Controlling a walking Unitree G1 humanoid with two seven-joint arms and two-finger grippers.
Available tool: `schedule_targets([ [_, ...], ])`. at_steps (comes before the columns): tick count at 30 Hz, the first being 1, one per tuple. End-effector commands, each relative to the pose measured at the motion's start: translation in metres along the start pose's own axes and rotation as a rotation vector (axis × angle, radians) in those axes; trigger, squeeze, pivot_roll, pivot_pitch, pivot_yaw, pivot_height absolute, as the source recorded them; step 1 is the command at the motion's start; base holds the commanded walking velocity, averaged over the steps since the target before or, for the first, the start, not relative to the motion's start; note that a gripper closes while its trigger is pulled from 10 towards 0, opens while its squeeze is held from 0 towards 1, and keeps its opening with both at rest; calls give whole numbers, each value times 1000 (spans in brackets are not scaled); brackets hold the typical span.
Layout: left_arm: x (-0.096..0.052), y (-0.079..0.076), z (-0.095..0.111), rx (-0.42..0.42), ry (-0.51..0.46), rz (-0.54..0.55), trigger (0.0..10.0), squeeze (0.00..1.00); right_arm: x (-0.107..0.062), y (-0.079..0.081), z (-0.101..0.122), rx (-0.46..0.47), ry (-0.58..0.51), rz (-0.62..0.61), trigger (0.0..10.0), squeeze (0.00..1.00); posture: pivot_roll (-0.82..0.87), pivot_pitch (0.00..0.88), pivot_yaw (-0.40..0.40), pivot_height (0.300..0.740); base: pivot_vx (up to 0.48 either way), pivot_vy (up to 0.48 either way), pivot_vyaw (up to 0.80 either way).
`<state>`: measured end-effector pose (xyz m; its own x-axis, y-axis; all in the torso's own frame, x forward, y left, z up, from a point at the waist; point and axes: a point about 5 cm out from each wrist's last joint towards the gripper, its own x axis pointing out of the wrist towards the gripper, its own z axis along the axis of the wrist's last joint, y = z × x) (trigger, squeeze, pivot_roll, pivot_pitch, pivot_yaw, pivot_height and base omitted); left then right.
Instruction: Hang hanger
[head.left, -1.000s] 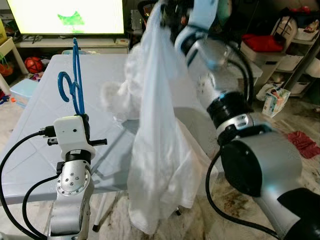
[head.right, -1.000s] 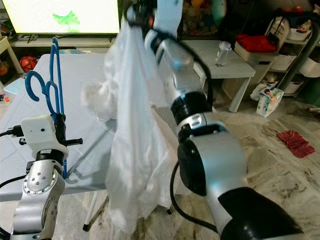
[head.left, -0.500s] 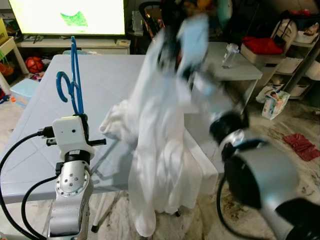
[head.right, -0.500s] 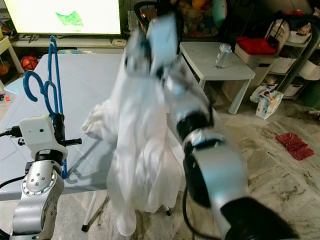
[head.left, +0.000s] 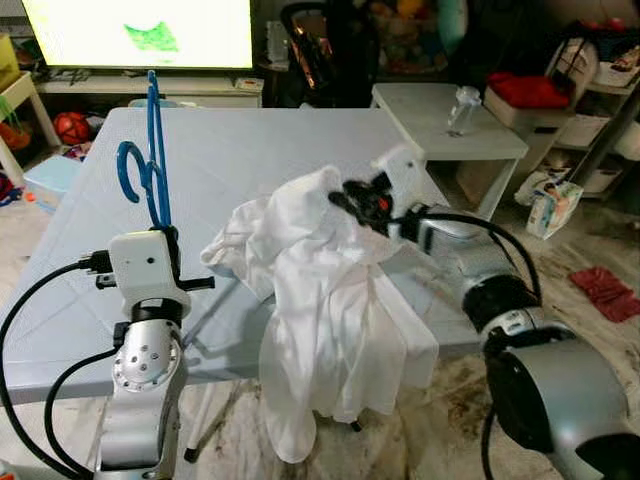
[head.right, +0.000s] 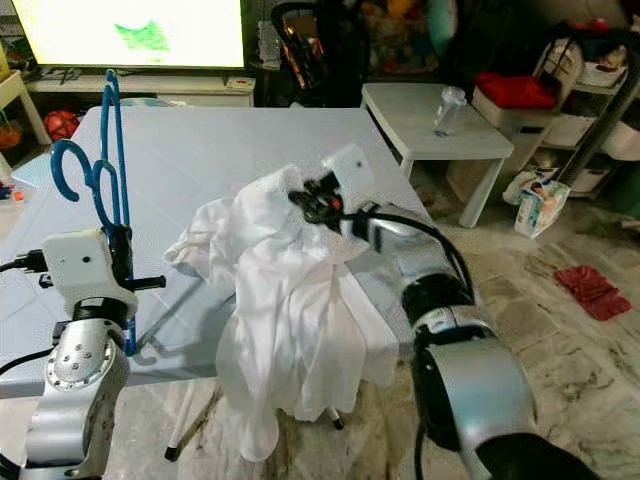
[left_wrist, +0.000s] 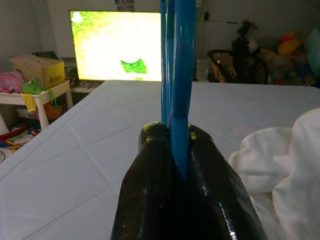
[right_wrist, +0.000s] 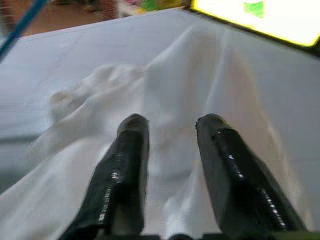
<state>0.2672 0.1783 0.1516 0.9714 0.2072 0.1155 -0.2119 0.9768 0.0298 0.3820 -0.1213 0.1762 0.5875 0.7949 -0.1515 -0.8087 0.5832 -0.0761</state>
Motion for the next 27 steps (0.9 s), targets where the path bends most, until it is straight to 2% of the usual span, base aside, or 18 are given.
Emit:
schedule_targets([
  [1, -7, 0, -27, 15, 136, -3, 10000, 0, -9, 1, 4, 11, 1, 88, 10000, 1000, 100, 0, -110, 740, 0, 0, 0],
  [2, -7, -1, -27, 12, 137, -6, 10000, 0, -17, 4, -3, 54, 17, 137, 10000, 1000, 93, 0, -108, 740, 0, 0, 0],
  [5, -8, -2, -27, 10, 138, -9, 10000, 0, -23, 8, -8, 77, 28, 184, 10000, 1000, 91, 0, -109, 740, 0, 0, 0],
  [7, -7, -2, -27, 16, 134, -7, 10000, 0, -33, 23, -20, 109, 62, 281, 10000, 1000, 91, 0, -109, 740, 0, 0, 0],
  [9, -7, -1, -28, 17, 136, -5, 10000, 0, -37, 33, -28, 136, 81, 320, 10000, 1000, 87, 0, -107, 740, 0, 0, 0],
  [10, -7, 0, -29, 17, 140, -4, 10000, 0, -38, 43, -35, 180, 90, 338, 10000, 1000, 88, 0, -106, 740, 0, 0, 0],
  [11, -7, 0, -29, 17, 140, -4, 10000, 0, -38, 43, -35, 180, 90, 338, 10000, 1000, 88, 0, -106, 740, 0, 0, 0],
  [14, -7, 1, -28, 17, 141, -6, 10000, 0, -34, 58, -45, 214, 105, 323, 10000, 1000, 91, 0, -103, 740, 0, 0, 0],
  [17, -7, 1, -28, 19, 141, -7, 10000, 0, -27, 73, -54, 206, 118, 282, 10000, 1000, 93, 0, -101, 740, 0, 0, 0],
  [19, -7, 1, -28, 19, 141, -7, 10000, 0, -24, 77, -55, 189, 123, 254, 10000, 1000, 94, 0, -100, 740, 0, 0, 0],
  [22, -7, 1, -28, 19, 140, -8, 10000, 0, -19, 76, -56, 168, 135, 154, 10000, 1000, 92, 0, -99, 740, 0, 0, 0],
  [23, -8, 0, -28, 19, 141, -10, 10000, 0, -16, 75, -54, 129, 135, 92, 10000, 1000, 91, 0, -98, 740, 0, 0, 0],
  [27, -7, 0, -29, 18, 143, -12, 10000, 0, -13, 76, -54, 80, 151, 36, 10000, 1000, 90, 0, -100, 740, 0, 0, 0],
])
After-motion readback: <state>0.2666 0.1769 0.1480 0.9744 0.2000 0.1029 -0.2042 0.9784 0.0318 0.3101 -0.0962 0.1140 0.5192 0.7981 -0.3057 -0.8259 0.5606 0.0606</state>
